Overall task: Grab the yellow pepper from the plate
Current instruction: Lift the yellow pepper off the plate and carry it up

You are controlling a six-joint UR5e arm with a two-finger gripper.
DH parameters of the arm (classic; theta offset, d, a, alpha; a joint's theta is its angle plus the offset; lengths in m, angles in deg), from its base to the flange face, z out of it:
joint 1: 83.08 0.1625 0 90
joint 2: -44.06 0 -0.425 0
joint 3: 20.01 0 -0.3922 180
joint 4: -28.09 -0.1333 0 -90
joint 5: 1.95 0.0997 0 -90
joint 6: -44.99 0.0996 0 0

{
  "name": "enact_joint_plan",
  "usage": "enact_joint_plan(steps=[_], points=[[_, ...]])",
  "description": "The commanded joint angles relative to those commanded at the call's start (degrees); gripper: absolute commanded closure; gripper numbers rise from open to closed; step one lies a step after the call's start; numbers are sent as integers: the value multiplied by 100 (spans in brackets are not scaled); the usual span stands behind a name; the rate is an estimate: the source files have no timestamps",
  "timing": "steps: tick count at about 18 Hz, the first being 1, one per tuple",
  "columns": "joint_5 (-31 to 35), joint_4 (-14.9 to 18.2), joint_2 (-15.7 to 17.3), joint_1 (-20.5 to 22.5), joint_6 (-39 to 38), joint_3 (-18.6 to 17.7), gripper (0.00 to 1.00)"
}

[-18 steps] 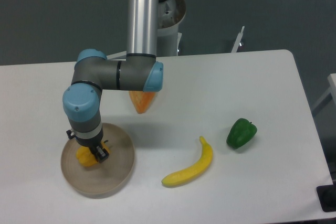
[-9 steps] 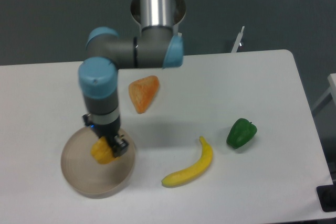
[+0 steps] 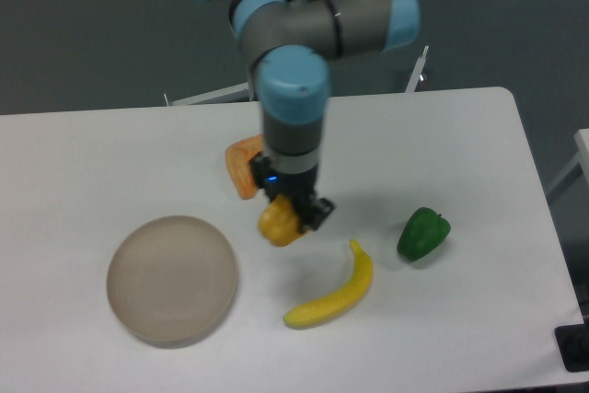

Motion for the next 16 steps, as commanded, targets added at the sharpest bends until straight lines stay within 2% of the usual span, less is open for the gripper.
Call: enact_joint_plan(steps=[3, 7, 16], points=[[-17, 414, 158, 265, 441, -26, 78], [8, 406, 194, 573, 941, -44, 78], [26, 283, 185, 749, 1655, 79, 76]])
